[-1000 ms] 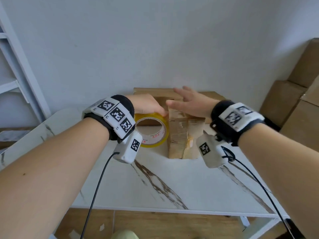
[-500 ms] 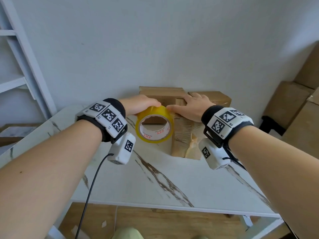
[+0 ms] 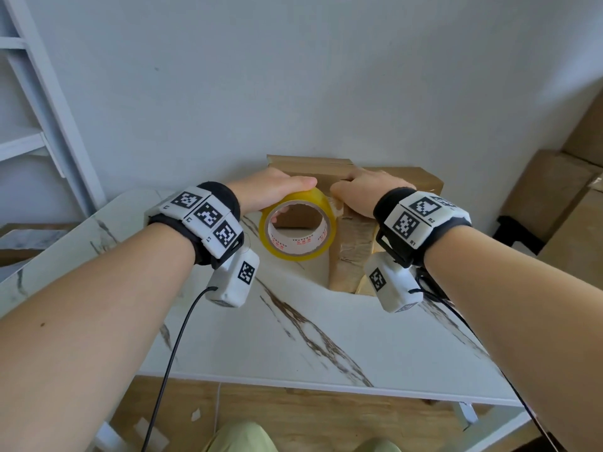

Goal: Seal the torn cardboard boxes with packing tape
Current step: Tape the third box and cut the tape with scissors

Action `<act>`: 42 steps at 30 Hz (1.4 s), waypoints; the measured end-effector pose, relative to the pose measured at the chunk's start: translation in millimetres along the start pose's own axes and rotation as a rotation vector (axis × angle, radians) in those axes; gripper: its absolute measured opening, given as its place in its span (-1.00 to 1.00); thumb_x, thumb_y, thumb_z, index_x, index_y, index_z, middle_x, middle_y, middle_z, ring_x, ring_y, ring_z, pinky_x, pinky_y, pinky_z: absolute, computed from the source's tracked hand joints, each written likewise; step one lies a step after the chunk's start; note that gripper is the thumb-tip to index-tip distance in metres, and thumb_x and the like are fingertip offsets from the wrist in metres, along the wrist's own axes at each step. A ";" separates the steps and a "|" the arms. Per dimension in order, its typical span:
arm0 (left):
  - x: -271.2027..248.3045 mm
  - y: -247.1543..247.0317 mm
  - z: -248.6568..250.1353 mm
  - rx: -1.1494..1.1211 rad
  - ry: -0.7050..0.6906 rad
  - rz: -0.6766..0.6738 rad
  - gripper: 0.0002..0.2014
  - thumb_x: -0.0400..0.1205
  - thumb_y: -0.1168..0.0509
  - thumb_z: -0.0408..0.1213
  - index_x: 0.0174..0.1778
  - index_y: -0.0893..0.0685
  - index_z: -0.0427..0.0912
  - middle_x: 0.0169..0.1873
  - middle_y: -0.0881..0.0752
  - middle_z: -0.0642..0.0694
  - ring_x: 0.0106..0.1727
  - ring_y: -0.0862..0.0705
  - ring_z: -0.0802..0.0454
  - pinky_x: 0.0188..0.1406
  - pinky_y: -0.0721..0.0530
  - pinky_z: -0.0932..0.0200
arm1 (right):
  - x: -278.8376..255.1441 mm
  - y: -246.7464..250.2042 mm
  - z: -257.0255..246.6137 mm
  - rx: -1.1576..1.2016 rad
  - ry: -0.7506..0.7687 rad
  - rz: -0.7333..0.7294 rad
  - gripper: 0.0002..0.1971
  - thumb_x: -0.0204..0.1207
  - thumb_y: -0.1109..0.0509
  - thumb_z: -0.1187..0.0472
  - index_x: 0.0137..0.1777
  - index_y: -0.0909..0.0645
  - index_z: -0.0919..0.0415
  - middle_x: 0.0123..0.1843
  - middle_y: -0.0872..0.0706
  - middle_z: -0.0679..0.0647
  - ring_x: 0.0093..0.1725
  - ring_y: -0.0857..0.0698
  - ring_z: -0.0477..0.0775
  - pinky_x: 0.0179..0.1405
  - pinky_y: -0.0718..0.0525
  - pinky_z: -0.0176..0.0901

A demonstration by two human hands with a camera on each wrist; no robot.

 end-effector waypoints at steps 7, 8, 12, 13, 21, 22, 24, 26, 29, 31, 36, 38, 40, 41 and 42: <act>-3.3 10.2 -2.3 -0.111 -0.031 0.021 -0.49 0.68 -0.15 0.04 -0.58 -0.47 -0.11 -0.77 -0.47 0.10 -0.72 -0.46 0.22 -0.57 -0.49 0.39 | 2.0 8.7 10.5 0.228 0.044 -0.024 -0.70 0.33 -0.26 -0.07 0.03 -0.53 0.00 -0.04 -0.60 0.03 -0.03 -0.57 0.10 -0.02 -0.56 0.00; -3.6 12.2 -2.1 -0.109 -0.034 0.027 -0.50 0.67 -0.16 0.05 -0.58 -0.47 -0.11 -0.76 -0.48 0.08 -0.72 -0.46 0.19 -0.58 -0.49 0.40 | 2.3 10.1 12.3 0.262 0.048 -0.020 -0.72 0.33 -0.27 -0.03 0.01 -0.54 0.02 -0.06 -0.59 0.03 -0.04 -0.56 0.09 -0.04 -0.55 0.00; -5.4 16.5 0.7 -0.105 -0.041 0.047 -0.51 0.66 -0.18 0.05 -0.57 -0.50 -0.10 -0.77 -0.49 0.10 -0.73 -0.45 0.20 -0.59 -0.46 0.41 | 1.9 12.6 14.7 0.476 0.031 -0.009 -0.74 0.41 -0.26 0.13 -0.50 -0.57 0.04 -0.44 -0.64 -0.03 -0.29 -0.49 0.09 -0.31 -0.40 -0.15; -5.6 16.9 2.8 -0.104 -0.046 0.055 -0.53 0.67 -0.18 0.03 -0.56 -0.50 -0.09 -0.78 -0.50 0.12 -0.74 -0.45 0.24 -0.60 -0.45 0.42 | 1.3 11.4 15.1 0.544 0.016 -0.007 -0.58 0.42 -0.26 0.18 -0.70 -0.51 0.07 -0.66 -0.56 -0.10 -0.38 -0.42 0.07 -0.36 -0.36 -0.17; -8.5 34.8 -3.8 -0.005 0.009 0.117 -0.59 0.58 -0.31 0.06 -0.52 -0.52 -0.09 -0.62 -0.58 0.07 -0.52 -0.56 0.13 -0.29 -0.47 0.26 | 2.4 4.3 43.2 0.825 -0.086 0.008 -0.72 0.46 -0.25 0.28 -0.48 -0.37 0.18 -0.46 -0.40 0.06 -0.43 -0.34 0.04 -0.41 -0.27 -0.20; -9.2 36.1 -7.1 0.001 0.023 0.119 -0.59 0.58 -0.31 0.06 -0.53 -0.53 -0.08 -0.65 -0.59 0.09 -0.53 -0.57 0.14 -0.30 -0.48 0.26 | 2.0 2.8 47.7 0.861 -0.107 -0.008 -0.79 0.43 -0.28 0.25 -0.42 -0.39 0.19 -0.39 -0.41 0.09 -0.38 -0.36 0.06 -0.39 -0.29 -0.18; -8.7 33.4 -11.4 0.018 0.041 0.095 -0.60 0.58 -0.30 0.08 -0.50 -0.59 -0.09 -0.66 -0.62 0.11 -0.51 -0.60 0.16 -0.29 -0.50 0.28 | -1.4 -1.5 52.4 0.937 -0.139 -0.048 -0.85 0.23 -0.32 0.16 -0.34 -0.40 0.17 -0.35 -0.40 0.11 -0.37 -0.37 0.07 -0.36 -0.29 -0.16; -6.3 29.2 -11.8 0.017 0.046 0.070 -0.62 0.56 -0.31 0.10 -0.44 -0.62 -0.10 -0.61 -0.66 0.10 -0.44 -0.63 0.11 -0.27 -0.54 0.25 | -0.2 -6.1 58.7 0.998 -0.132 -0.068 -0.79 -0.01 -0.32 0.12 -0.40 -0.36 0.10 -0.41 -0.39 0.07 -0.43 -0.33 0.06 -0.37 -0.26 -0.15; -2.3 27.3 -11.5 0.006 0.071 0.026 -0.64 0.57 -0.29 0.10 -0.29 -0.70 -0.15 -0.38 -0.75 -0.04 -0.32 -0.72 0.05 -0.27 -0.67 0.23 | 6.0 -12.6 68.6 1.027 -0.145 -0.071 -0.79 -0.06 -0.34 0.12 -0.51 -0.34 0.09 -0.60 -0.45 -0.01 -0.48 -0.37 0.07 -0.41 -0.30 -0.15; -0.6 23.7 -11.4 0.032 0.070 0.010 -0.63 0.60 -0.26 0.09 -0.24 -0.72 -0.17 -0.31 -0.74 -0.07 -0.28 -0.70 0.05 -0.19 -0.67 0.22 | 5.1 -12.5 68.8 1.024 -0.147 -0.067 -0.81 0.08 -0.33 0.12 -0.49 -0.34 0.13 -0.70 -0.46 -0.05 -0.60 -0.42 0.04 -0.45 -0.32 -0.15; 2.0 26.2 13.3 0.243 -0.025 0.119 -0.52 0.57 -0.32 0.09 -0.56 -0.45 -0.12 -0.58 -0.43 -0.03 -0.50 -0.43 0.03 -0.37 -0.37 0.17 | 9.4 -17.6 76.2 1.087 -0.176 -0.102 -0.88 0.38 -0.23 0.26 -0.37 -0.40 0.16 -0.49 -0.47 0.02 -0.59 -0.46 0.01 -0.48 -0.41 -0.16; 3.0 31.2 26.9 0.399 -0.049 0.159 -0.49 0.55 -0.34 0.08 -0.59 -0.36 -0.13 -0.59 -0.33 -0.04 -0.53 -0.33 0.00 -0.41 -0.27 0.16 | 10.2 -21.6 74.6 1.110 -0.181 -0.108 -0.99 0.37 -0.23 0.28 -0.24 -0.44 0.18 -0.36 -0.45 0.07 -0.50 -0.45 0.05 -0.44 -0.43 -0.15; 5.9 29.6 28.4 0.524 -0.001 0.141 -0.48 0.53 -0.35 0.09 -0.61 -0.34 -0.12 -0.59 -0.32 -0.05 -0.53 -0.32 -0.01 -0.39 -0.27 0.16 | 12.0 -24.6 73.1 1.119 -0.197 -0.116 -0.95 0.35 -0.23 0.28 -0.20 -0.44 0.21 -0.30 -0.46 0.10 -0.46 -0.45 0.08 -0.38 -0.45 -0.13; 7.7 27.9 23.9 0.561 0.037 0.122 -0.48 0.52 -0.36 0.09 -0.61 -0.33 -0.12 -0.59 -0.32 -0.05 -0.51 -0.33 -0.02 -0.37 -0.28 0.14 | 13.3 -25.9 73.1 1.126 -0.199 -0.125 -0.92 0.34 -0.23 0.28 -0.16 -0.44 0.22 -0.26 -0.48 0.12 -0.43 -0.46 0.10 -0.33 -0.48 -0.11; 9.5 26.0 17.0 0.596 0.071 0.103 -0.48 0.51 -0.36 0.10 -0.60 -0.35 -0.12 -0.58 -0.33 -0.05 -0.50 -0.35 -0.03 -0.36 -0.29 0.13 | 13.7 -26.6 73.3 1.129 -0.204 -0.138 -0.89 0.35 -0.22 0.28 -0.12 -0.45 0.23 -0.24 -0.49 0.13 -0.41 -0.48 0.11 -0.29 -0.51 -0.08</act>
Point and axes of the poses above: each hand's wrist, its own x-axis towards the middle knuckle, its own y-axis out of the back of the hand, z = x × y, the point moved 2 cm from there along x, towards the middle knuckle
